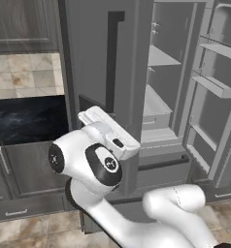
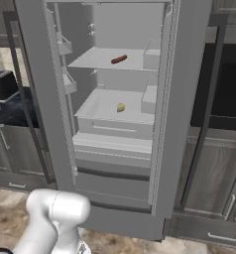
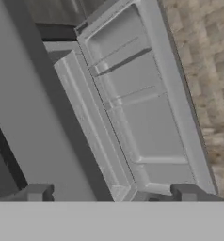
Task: Retrieve the sausage and cheese from the fridge and place them on the cutting board on the counter.
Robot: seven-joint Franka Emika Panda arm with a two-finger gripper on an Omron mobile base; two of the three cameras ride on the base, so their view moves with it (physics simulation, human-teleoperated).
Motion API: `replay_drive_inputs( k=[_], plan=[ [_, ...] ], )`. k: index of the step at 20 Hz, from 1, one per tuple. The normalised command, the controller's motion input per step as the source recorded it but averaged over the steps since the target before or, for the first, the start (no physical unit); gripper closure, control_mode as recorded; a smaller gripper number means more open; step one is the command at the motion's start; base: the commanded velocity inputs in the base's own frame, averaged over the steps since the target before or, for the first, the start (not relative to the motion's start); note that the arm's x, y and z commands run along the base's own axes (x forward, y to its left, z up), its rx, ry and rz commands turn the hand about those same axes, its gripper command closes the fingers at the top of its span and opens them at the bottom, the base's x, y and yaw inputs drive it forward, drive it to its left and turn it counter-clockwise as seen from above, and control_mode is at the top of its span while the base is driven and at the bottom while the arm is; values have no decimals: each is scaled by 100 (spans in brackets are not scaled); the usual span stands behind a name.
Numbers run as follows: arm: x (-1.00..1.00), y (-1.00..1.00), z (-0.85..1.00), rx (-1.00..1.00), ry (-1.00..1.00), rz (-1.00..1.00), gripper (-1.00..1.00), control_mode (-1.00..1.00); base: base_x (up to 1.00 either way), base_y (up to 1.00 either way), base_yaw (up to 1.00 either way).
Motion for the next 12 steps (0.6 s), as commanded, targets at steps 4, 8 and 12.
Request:
replay_drive_inputs(
  k=[4, 8, 12],
  plan=[
    [-33, -99, 0, 39, -6, 17, -100, -100, 0, 0, 0],
    [-8, -73, 0, 47, -9, 29, -100, -100, 0, 0, 0],
    [15, -56, 0, 47, -14, 41, -100, -100, 0, 0, 0]
  ],
)
